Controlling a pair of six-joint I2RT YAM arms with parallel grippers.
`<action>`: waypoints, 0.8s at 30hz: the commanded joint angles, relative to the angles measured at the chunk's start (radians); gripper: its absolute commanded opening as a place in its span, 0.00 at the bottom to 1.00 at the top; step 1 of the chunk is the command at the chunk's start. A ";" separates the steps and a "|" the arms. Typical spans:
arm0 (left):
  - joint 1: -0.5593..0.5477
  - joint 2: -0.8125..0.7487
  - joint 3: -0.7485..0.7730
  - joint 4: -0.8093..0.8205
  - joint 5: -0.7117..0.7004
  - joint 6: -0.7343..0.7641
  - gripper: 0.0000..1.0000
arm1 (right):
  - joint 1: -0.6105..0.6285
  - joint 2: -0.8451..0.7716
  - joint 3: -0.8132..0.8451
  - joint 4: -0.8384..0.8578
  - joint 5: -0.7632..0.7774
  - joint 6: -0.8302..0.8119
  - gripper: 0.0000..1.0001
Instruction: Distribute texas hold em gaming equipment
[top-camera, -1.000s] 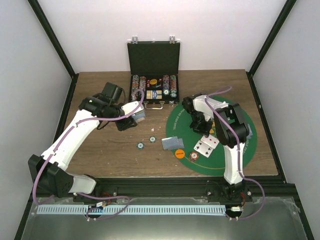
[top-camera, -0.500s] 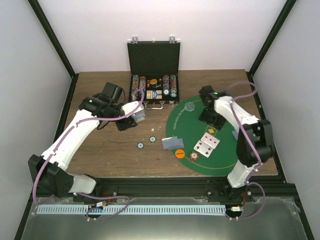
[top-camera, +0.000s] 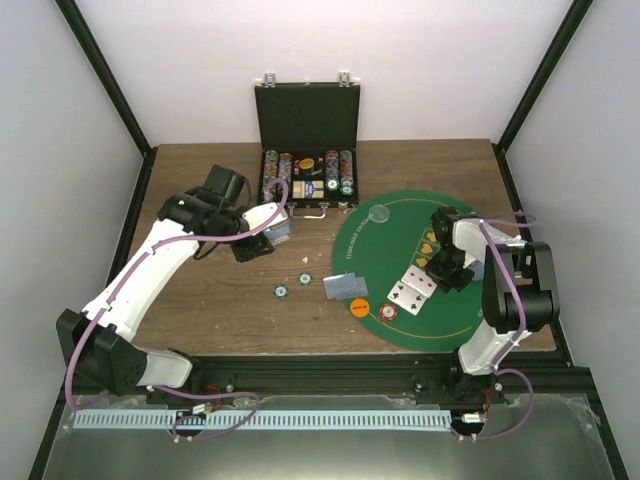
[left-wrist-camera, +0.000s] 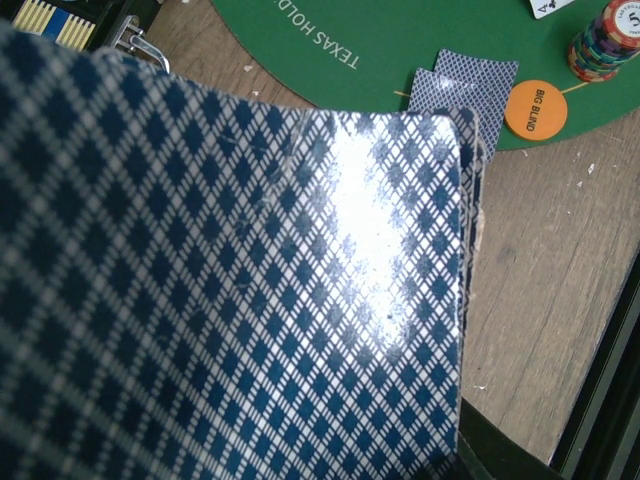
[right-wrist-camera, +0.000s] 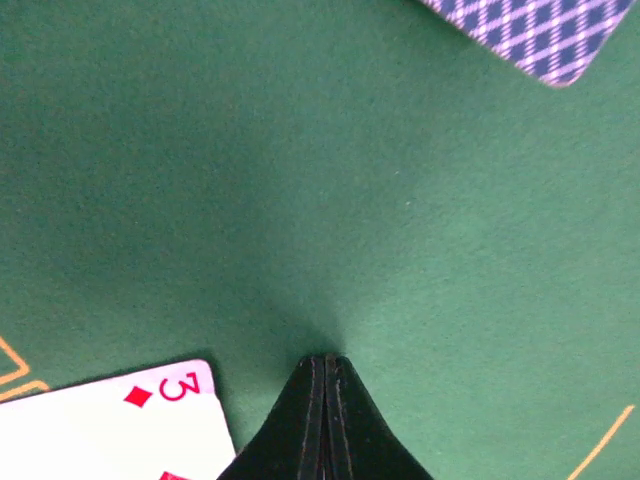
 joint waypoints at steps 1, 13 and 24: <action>0.005 -0.009 -0.007 0.015 0.003 0.000 0.40 | -0.005 0.008 -0.026 0.052 -0.042 0.008 0.01; 0.005 -0.008 -0.011 0.018 -0.002 -0.001 0.40 | 0.018 0.012 0.006 0.074 -0.084 -0.021 0.01; 0.005 -0.009 -0.011 0.019 -0.004 0.000 0.40 | 0.049 0.022 0.050 0.062 -0.087 -0.024 0.01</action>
